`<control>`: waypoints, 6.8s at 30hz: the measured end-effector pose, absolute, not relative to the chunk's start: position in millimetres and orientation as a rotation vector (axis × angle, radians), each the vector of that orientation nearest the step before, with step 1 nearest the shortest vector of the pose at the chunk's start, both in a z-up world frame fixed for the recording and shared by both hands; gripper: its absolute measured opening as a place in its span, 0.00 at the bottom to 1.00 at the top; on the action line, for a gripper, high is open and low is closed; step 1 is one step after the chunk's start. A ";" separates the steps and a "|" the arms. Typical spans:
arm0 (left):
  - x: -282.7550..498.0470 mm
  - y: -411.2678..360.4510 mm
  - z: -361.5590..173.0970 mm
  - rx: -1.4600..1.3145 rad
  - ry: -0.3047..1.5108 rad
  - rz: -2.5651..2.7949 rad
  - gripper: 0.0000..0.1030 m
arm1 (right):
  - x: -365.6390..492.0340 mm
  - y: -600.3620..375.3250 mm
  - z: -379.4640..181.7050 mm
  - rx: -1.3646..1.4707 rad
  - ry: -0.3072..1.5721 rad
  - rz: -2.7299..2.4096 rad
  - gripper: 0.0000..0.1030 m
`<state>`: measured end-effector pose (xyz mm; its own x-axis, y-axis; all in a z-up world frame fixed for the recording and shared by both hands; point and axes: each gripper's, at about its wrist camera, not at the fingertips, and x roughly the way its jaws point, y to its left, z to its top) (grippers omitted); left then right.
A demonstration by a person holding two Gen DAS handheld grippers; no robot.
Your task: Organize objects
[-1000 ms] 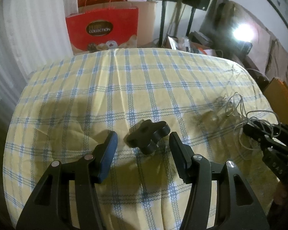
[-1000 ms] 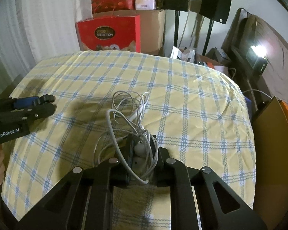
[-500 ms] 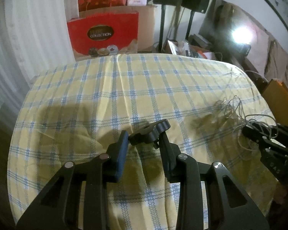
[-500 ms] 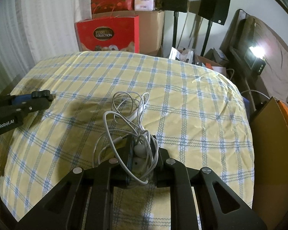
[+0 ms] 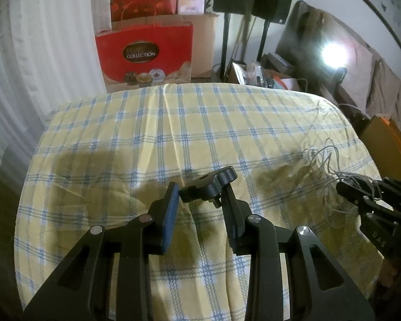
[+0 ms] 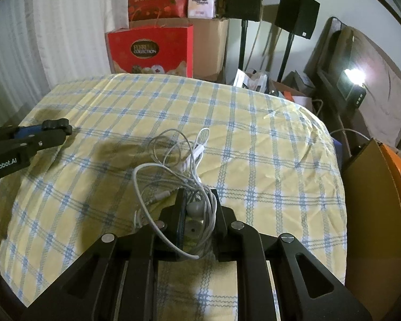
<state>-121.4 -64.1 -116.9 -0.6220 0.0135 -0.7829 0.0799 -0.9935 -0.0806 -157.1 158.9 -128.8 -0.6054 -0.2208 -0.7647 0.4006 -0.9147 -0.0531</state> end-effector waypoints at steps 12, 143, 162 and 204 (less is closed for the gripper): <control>-117.3 -62.3 -107.6 1.320 0.161 -2.803 0.29 | -148.7 156.1 -112.9 1.106 0.319 -2.545 0.14; -31.8 -37.5 31.9 0.890 0.103 -2.930 0.29 | -17.0 216.1 67.2 0.465 0.178 -2.842 0.14; -17.6 -3.9 46.9 0.868 0.044 -2.975 0.29 | 8.8 245.1 78.2 0.434 0.247 -2.871 0.14; -44.4 101.0 31.9 0.958 -0.139 -3.047 0.29 | -3.9 326.4 65.6 0.455 0.173 -2.932 0.14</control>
<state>-44.4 101.0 31.9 -0.8188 0.0267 -0.5734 -0.0787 -0.9947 0.0661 -3.9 326.4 65.6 -0.9392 -0.1489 -0.3095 0.1842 -0.9789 -0.0881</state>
